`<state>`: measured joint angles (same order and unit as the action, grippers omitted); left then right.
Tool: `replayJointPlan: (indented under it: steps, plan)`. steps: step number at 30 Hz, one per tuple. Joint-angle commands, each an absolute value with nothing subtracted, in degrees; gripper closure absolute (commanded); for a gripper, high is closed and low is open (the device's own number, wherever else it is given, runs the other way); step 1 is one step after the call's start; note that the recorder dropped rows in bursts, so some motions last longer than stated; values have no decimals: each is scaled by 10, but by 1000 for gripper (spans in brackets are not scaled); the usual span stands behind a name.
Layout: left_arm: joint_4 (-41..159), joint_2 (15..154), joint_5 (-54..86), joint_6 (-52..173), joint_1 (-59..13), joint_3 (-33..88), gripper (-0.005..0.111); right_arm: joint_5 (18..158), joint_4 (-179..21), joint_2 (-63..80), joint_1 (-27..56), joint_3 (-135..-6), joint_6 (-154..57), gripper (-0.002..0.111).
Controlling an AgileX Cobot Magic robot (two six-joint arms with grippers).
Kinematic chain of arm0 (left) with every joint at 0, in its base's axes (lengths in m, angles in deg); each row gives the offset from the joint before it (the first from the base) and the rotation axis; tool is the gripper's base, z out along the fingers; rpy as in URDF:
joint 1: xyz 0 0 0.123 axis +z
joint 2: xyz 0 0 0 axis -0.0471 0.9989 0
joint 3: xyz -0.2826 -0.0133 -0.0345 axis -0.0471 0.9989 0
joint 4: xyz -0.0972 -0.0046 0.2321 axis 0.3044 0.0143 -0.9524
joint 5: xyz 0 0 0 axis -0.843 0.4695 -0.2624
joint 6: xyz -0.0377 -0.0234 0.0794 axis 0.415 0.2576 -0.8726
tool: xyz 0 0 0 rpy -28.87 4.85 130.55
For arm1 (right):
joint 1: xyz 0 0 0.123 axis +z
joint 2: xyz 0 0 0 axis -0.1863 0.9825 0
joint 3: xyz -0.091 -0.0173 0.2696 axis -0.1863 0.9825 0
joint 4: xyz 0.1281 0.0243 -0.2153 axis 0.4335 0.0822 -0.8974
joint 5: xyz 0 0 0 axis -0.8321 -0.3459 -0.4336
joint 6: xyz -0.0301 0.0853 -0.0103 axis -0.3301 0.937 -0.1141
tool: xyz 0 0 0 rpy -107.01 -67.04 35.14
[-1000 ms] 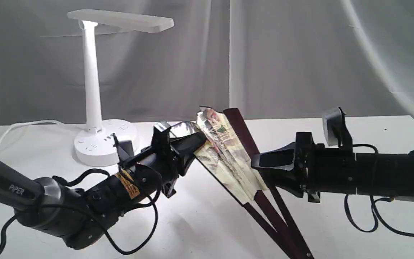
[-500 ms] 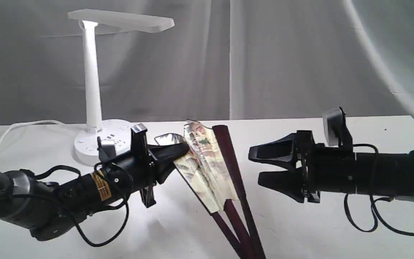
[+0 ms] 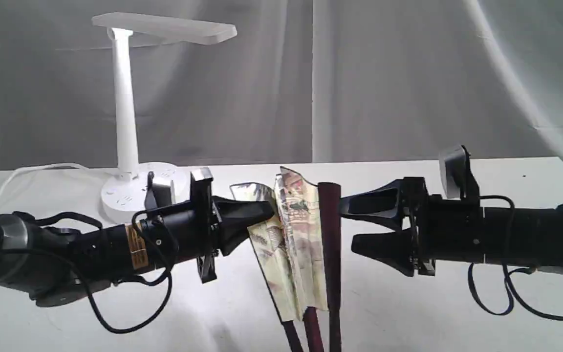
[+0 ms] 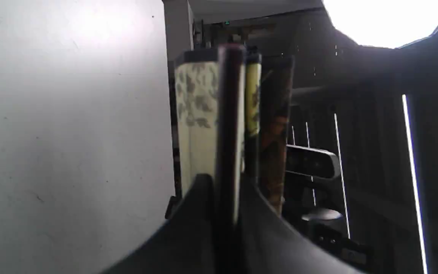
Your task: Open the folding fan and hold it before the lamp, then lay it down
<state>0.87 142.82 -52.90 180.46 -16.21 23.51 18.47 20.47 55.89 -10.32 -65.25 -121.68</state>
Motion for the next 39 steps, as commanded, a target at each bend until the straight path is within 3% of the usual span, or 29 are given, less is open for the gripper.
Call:
replayJointPlan:
  steps: [1, 9, 18, 39]
  plan:
    - [1, 1416, -539, 1811, -177, 237, 107, 180, 206, 556, -98, -650, -1219, 36]
    - [12, 1416, -539, 1857, -203, 237, 107, 180, 206, 556, -78, -650, -1219, 37]
    - [18, 1416, -539, 1871, -203, 237, 107, 180, 206, 556, -81, -650, -1211, 63]
    - [-16, 1416, -539, 1870, -203, 237, 107, 180, 206, 556, -113, -650, -1208, 64]
